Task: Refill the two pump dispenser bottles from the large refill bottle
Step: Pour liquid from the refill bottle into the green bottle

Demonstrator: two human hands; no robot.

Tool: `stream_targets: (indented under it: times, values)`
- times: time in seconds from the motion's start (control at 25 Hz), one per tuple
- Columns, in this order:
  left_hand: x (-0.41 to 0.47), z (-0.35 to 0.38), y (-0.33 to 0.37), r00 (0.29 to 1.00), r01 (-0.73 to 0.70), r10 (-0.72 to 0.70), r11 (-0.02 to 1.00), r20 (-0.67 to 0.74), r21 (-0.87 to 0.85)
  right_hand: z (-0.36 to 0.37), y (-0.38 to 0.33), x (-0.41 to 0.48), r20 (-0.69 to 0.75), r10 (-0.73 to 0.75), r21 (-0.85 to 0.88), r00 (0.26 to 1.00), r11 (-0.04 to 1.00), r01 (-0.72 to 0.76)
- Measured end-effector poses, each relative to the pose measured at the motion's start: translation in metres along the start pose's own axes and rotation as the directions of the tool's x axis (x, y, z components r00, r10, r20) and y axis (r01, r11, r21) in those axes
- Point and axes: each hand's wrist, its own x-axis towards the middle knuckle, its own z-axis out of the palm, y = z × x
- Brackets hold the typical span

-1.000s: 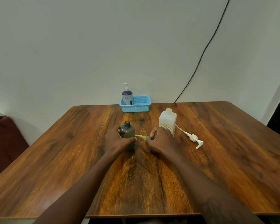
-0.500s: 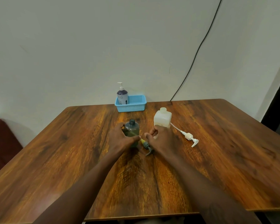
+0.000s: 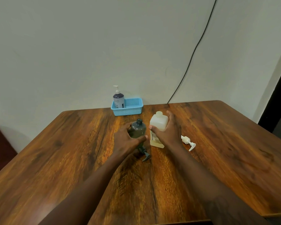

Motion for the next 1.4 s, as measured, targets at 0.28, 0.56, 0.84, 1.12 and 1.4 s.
stream_targets:
  times: [0.28,0.56,0.84,1.12,1.4]
  values:
    - [-0.001,-0.001,-0.005,0.999,-0.034,0.034,0.999,-0.028,0.019,-0.002,-0.003,0.007,-0.089,-0.093,-0.011,0.992,0.996,0.092]
    - [-0.004,-0.013,-0.001,0.995,-0.093,0.096,0.993,-0.042,0.067,0.001,-0.015,-0.005,-0.171,-0.371,-0.138,0.913,0.926,0.351]
    - [-0.002,-0.018,0.001,0.993,-0.097,0.101,0.993,-0.064,0.062,-0.003,-0.025,0.001,-0.227,-0.53,-0.197,0.817,0.846,0.495]
    - [-0.002,-0.02,-0.002,0.993,-0.101,0.105,0.992,-0.056,0.069,-0.001,-0.025,0.002,-0.204,-0.571,-0.217,0.795,0.819,0.532]
    - [-0.001,-0.019,-0.004,0.994,-0.088,0.095,0.991,-0.058,0.104,0.0,-0.024,0.005,-0.153,-0.579,-0.224,0.801,0.809,0.543]
